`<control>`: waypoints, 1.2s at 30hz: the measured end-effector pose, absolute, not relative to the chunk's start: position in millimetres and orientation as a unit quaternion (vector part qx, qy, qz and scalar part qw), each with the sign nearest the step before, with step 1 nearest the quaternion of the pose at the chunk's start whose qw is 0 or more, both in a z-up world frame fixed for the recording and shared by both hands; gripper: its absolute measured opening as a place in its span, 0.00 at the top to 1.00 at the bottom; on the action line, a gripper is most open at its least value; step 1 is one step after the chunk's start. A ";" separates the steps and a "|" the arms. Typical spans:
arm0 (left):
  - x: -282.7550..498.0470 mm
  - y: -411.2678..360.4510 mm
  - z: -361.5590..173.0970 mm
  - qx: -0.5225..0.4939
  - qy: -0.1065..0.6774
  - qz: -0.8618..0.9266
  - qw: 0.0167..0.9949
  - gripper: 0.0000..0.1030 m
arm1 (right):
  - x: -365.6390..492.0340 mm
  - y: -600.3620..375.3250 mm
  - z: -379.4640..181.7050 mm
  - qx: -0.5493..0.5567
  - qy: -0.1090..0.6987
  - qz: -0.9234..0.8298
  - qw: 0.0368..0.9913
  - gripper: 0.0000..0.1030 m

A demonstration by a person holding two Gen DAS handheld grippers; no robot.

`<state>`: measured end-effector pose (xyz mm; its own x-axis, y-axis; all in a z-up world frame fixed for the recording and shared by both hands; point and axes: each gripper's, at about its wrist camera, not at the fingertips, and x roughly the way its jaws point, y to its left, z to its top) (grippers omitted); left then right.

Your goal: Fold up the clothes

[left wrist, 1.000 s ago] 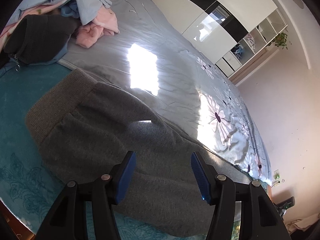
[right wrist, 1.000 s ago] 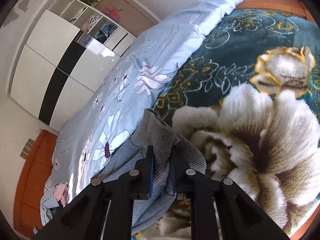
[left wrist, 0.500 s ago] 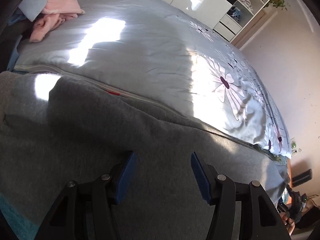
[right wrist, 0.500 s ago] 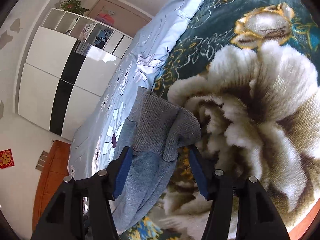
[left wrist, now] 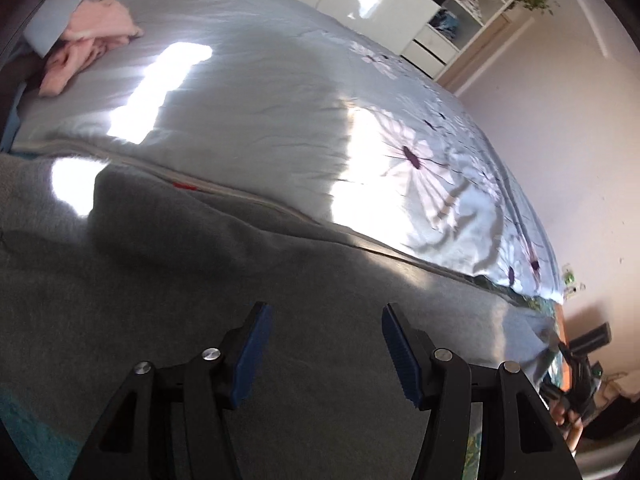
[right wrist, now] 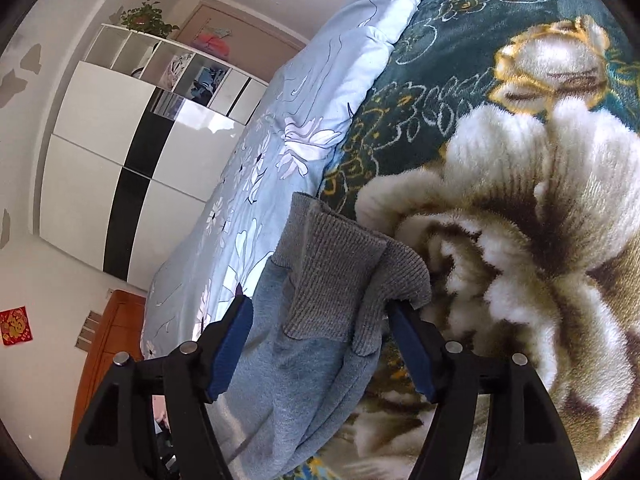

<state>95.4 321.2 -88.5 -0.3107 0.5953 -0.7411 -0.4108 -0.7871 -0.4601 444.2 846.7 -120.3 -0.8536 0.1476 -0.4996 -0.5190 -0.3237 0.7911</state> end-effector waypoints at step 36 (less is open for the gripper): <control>147.9 192.2 -68.5 -0.440 -0.216 0.809 0.324 0.38 | 202.5 493.7 -44.0 -0.384 0.023 0.922 0.038 0.83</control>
<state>147.9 192.2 -68.5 -0.4024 0.7146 -0.5722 -0.3348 -0.6966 -0.6345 202.5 493.7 -44.0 -0.7022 0.0516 -0.7101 -0.0870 -0.9961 0.0137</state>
